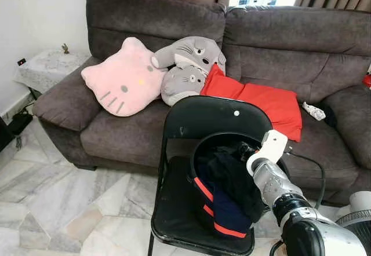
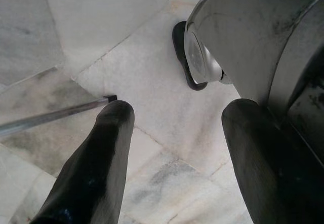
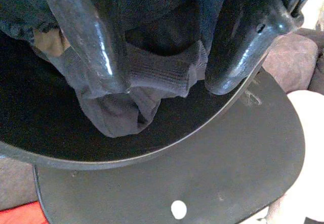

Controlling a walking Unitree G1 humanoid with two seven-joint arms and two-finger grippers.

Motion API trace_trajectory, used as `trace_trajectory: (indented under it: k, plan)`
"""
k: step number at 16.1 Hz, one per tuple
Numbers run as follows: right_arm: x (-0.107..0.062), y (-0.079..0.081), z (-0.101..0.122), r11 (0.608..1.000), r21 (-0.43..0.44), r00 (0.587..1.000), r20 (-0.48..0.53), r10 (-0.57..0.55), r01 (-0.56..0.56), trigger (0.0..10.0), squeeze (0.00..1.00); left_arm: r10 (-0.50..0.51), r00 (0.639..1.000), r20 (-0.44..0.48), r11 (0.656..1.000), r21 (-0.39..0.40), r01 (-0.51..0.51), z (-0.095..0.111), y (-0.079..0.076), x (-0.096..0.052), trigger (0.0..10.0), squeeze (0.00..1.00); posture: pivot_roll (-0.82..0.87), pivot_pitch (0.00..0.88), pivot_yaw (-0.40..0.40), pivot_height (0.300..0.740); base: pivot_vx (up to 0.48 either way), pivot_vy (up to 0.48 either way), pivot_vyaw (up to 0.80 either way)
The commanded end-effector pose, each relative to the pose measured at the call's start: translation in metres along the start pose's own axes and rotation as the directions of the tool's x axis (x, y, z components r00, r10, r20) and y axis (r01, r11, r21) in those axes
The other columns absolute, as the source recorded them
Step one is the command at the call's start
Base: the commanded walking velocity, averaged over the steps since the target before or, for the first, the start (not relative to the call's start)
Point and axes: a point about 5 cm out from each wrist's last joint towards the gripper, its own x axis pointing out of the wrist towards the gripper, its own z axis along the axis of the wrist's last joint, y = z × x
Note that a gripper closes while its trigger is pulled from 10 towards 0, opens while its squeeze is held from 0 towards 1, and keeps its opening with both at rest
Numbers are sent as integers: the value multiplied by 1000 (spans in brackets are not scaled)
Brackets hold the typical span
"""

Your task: Hang hanger

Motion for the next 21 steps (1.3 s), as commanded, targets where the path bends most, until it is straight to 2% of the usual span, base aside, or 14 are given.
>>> trace_trajectory:
  k: [1, 4, 8, 11, 18, 21]
  plan:
    - [0, 2, -3, 1000, -2, 1000, -23, 1, -1, 10000, 0, 0, 1000, -31, 1000, 15, 1, -7, 2, -2, 10000, 0, 71, 32, 0, 740, 0, 0, 0]
    - [0, 0, -4, 1000, -9, 1000, -25, -15, 15, 10000, 0, 1, 999, -33, 1000, 18, -1, -8, 3, -3, 10000, 0, 80, 36, 3, 740, 0, 0, 0]
    - [0, -2, 7, 999, 5, 999, 13, -38, 38, 10000, 0, 4, 999, -47, 1000, 26, -3, -16, 6, -6, 10000, 0, 91, 58, 18, 740, 0, 0, 0]
    - [0, -3, 14, 998, -28, 998, 53, -47, 48, 10000, 0, 5, 998, -61, 999, 36, -3, -23, 7, -9, 10000, 0, 96, 78, 30, 740, 0, 0, 0]
    - [0, -2, 15, 999, -26, 997, 63, -44, 46, 10000, 0, -4, 997, -73, 998, 57, 9, -33, 8, -13, 10000, 0, 94, 114, 47, 740, 0, 0, 0]
    - [-1, -10, 14, 994, -1, 991, 74, -108, 108, 10000, 0, -9, 998, -70, 998, 65, 14, -31, 8, -12, 10000, 0, 85, 113, 48, 740, 0, 0, 0]
